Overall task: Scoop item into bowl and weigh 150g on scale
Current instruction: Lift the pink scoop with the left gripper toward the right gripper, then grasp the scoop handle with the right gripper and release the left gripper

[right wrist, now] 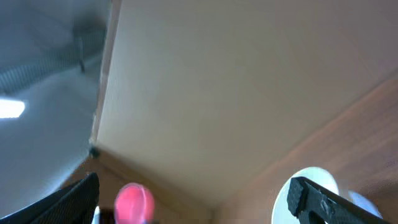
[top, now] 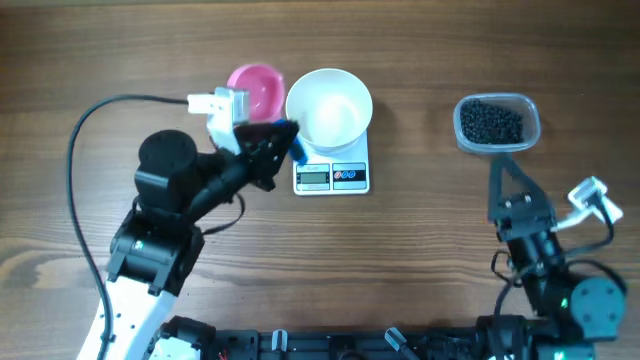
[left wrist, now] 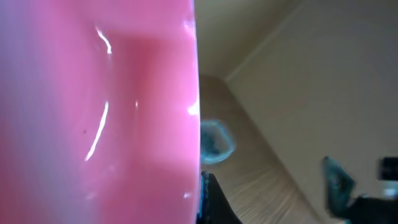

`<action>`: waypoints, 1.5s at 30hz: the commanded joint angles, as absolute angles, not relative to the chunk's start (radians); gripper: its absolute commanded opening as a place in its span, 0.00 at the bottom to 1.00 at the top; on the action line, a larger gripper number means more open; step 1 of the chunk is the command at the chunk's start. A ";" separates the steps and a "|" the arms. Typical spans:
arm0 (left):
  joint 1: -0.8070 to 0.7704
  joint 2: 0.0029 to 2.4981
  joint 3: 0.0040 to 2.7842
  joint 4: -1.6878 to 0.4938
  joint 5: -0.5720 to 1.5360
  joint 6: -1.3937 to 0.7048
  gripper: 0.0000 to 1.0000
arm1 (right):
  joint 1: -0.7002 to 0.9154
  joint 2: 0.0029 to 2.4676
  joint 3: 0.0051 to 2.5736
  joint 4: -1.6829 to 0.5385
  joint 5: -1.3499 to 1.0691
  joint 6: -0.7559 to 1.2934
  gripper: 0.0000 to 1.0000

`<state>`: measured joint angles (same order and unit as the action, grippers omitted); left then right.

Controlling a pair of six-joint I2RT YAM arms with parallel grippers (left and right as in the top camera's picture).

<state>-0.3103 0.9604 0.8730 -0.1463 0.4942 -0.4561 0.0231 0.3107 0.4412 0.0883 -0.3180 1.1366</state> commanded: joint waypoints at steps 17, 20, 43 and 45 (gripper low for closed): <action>-0.479 1.100 0.905 0.303 0.331 -1.066 0.04 | 0.172 1.046 0.503 0.862 -0.857 1.625 0.75; -0.516 1.100 0.905 0.327 0.327 -1.119 0.04 | 0.245 1.050 0.503 0.904 -0.780 1.619 0.62; -0.659 1.165 0.905 0.326 0.261 -1.118 0.04 | 0.302 1.050 0.503 0.988 -0.728 1.627 0.37; -0.659 1.165 0.905 0.326 0.261 -1.118 0.04 | 0.302 1.050 0.503 0.988 -0.724 1.627 0.35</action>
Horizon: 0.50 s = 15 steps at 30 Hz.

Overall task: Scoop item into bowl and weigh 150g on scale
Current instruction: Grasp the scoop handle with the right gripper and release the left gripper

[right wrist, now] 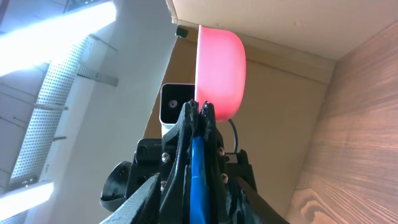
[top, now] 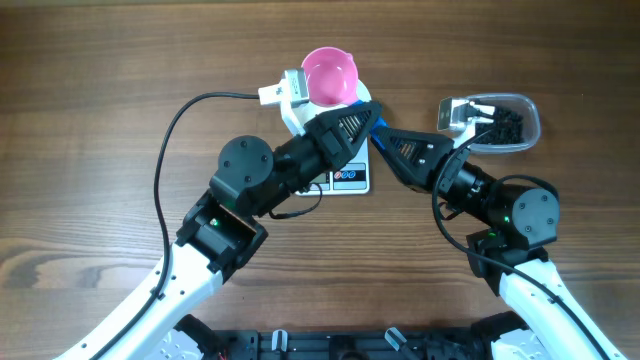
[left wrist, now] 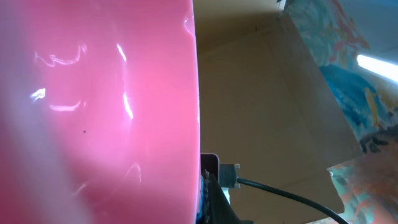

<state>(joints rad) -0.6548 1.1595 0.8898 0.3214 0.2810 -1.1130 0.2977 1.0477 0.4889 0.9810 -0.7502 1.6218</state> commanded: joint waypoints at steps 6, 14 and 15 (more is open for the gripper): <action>-0.669 1.165 0.905 0.326 0.261 -1.119 0.04 | 0.302 1.050 0.503 0.988 -0.716 1.628 0.29; -0.677 1.165 0.905 0.326 0.257 -1.115 0.04 | 0.302 1.050 0.503 0.988 -0.714 1.645 0.21; -0.677 1.165 0.905 0.326 0.257 -1.115 0.04 | 0.302 1.050 0.503 0.988 -0.714 1.649 0.20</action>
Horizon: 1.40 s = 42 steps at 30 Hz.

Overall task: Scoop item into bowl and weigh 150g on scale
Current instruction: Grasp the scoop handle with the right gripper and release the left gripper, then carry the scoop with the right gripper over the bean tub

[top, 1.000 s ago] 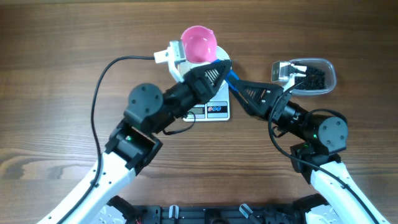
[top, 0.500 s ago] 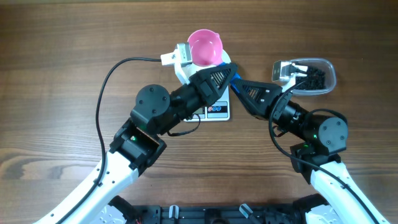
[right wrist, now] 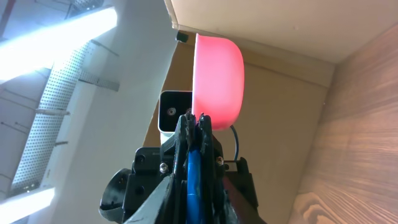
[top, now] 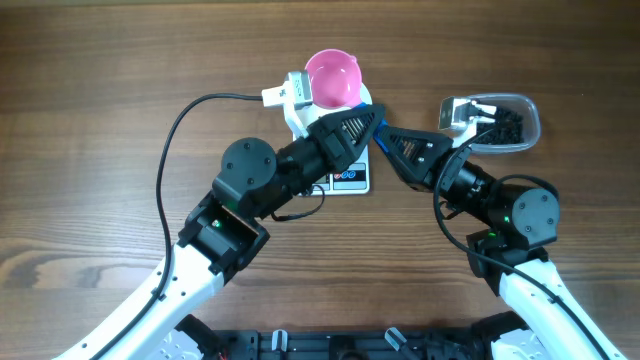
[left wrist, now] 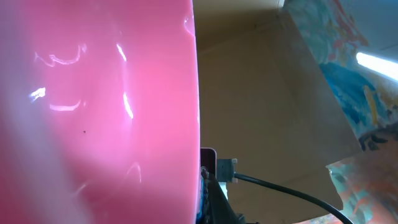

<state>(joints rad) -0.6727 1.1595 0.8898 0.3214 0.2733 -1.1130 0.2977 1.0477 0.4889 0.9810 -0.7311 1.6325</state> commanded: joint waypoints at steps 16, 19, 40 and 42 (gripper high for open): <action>-0.677 1.165 0.905 0.315 0.295 -1.037 0.98 | 0.282 1.050 0.507 0.880 -0.542 1.441 0.05; -0.676 1.165 0.905 0.254 0.303 -0.997 1.00 | 0.204 1.049 0.543 0.815 -0.543 1.413 0.05; -0.616 1.141 1.228 -0.731 -0.260 -0.373 1.00 | -0.001 1.026 1.185 -0.713 -0.076 0.542 0.05; -0.616 1.147 1.228 -0.735 -0.259 -0.373 1.00 | -0.001 1.036 1.185 -0.824 0.087 0.542 0.04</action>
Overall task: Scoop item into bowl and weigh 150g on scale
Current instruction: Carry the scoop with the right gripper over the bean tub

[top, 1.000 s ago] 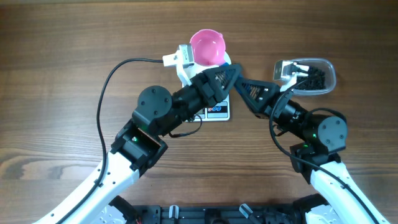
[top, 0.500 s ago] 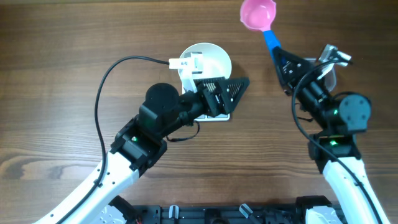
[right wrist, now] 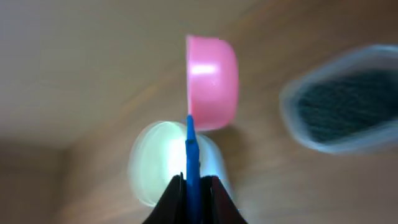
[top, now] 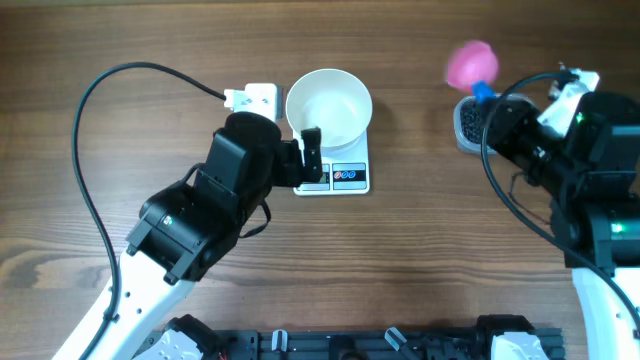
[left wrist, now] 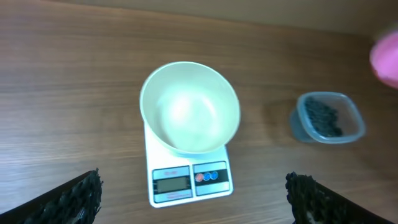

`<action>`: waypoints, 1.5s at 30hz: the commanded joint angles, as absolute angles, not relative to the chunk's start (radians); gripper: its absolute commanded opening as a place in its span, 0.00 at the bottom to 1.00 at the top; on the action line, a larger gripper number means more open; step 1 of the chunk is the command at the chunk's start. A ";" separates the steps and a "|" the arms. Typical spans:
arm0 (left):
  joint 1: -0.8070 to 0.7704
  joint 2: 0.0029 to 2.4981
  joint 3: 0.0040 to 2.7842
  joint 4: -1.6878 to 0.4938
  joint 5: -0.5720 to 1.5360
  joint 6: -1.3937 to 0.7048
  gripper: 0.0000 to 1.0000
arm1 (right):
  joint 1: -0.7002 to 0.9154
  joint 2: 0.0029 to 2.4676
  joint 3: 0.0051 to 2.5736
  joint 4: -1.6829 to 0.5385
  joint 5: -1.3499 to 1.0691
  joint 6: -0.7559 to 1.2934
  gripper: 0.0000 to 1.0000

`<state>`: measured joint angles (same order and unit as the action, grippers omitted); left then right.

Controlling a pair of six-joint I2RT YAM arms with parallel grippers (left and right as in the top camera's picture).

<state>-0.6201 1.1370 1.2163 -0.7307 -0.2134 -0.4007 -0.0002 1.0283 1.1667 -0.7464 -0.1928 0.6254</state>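
Observation:
A white bowl (top: pixel 329 108) stands on the white scale (top: pixel 332 176). To its right is a clear tub of black beans (top: pixel 468 122), half hidden by my right arm. The pink scoop (top: pixel 470 62) hangs just above the tub, and my right gripper (top: pixel 487 103) is shut on its blue handle (right wrist: pixel 193 152). The right wrist view shows the scoop (right wrist: pixel 212 81) edge-on, the tub (right wrist: pixel 348 106) to its right and the bowl (right wrist: pixel 163 163) behind. My left gripper (top: pixel 306 160) is open beside the scale, with bowl (left wrist: pixel 189 115) and scale (left wrist: pixel 189 180) between its fingers (left wrist: pixel 74 196).
A white camera block (top: pixel 250 98) on the left wrist sits left of the bowl, and its black cable (top: pixel 110 85) loops over the left half of the wooden table (top: pixel 420 260). The bean tub (left wrist: pixel 326 117) lies near the table's right edge.
The pink scoop has passed from my left gripper to my right one and now hangs over the bean tub. My left gripper has opened and drawn back beside the scale.
First my left gripper held the pink scoop left of the bowl, and the right arm rested at the front right. Then both grippers met over the scale with the scoop's blue handle between them. Now only the right holds it, by the tub.

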 commanded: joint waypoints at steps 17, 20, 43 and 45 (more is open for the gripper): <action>-0.616 1.148 1.228 -0.759 -0.260 -0.373 1.00 | -0.001 1.318 1.183 -0.871 0.194 0.210 0.04; -0.615 1.148 1.228 -0.782 -0.315 -0.373 1.00 | -0.001 1.318 1.183 -0.851 0.183 0.209 0.04; -0.379 1.172 1.228 -0.844 -0.386 -0.373 1.00 | -0.001 1.319 1.183 -0.665 0.180 0.211 0.04; -0.379 1.173 1.228 -0.750 -0.386 -0.373 1.00 | -0.001 1.319 1.183 -0.657 0.180 0.213 0.04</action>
<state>-0.3840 1.1648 1.2167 -0.8192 -0.4053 -0.3809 -0.0002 1.3155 1.1675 -0.6701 0.1692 0.2180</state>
